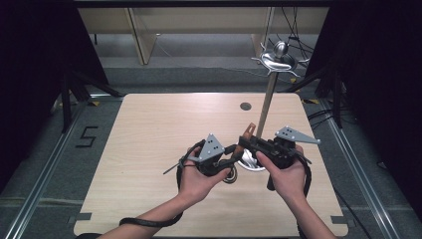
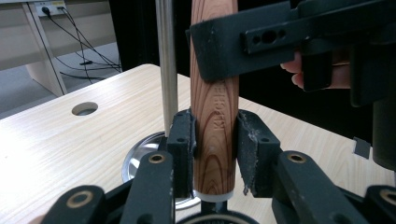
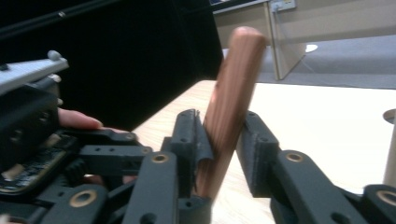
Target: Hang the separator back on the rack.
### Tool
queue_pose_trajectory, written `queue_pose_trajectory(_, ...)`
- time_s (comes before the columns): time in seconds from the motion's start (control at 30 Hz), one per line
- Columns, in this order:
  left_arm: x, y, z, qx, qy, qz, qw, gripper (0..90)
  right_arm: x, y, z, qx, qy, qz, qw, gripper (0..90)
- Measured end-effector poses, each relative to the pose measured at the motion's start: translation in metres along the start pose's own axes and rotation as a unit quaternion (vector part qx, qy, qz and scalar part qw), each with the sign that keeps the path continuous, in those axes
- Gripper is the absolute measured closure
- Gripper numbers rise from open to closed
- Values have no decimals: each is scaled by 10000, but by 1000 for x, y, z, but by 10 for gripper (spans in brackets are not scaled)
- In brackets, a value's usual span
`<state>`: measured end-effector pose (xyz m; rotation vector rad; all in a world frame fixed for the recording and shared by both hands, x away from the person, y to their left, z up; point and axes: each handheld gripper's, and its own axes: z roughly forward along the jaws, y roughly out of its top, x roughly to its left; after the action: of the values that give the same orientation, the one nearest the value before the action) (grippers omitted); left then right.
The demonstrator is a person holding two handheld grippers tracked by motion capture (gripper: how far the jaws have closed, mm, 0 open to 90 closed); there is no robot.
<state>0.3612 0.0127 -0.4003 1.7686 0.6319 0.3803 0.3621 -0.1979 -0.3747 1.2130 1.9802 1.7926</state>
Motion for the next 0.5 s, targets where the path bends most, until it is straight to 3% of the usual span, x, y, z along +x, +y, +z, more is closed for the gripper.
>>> queue_pose_trajectory(0.03, 0, 0, 0, -7, -20, -8, 10000, 676, -3, 1, 0, -48, 27, -175, 9998, 732)
queue_pose_trajectory(0.17, -3, 4, 0, 51, -6, -28, 10000, 659, 2, 3, -3, -45, 77, -435, 9990, 742)
queue_pose_trajectory(0.27, -3, 6, -3, 126, -10, 25, 9999, 562, 1, 6, -7, -11, 100, -613, 9981, 742)
queue_pose_trajectory(0.5, 14, -2, -25, 539, 85, 279, 9981, 509, -10, 19, -26, 81, 286, -1100, 9935, 742)
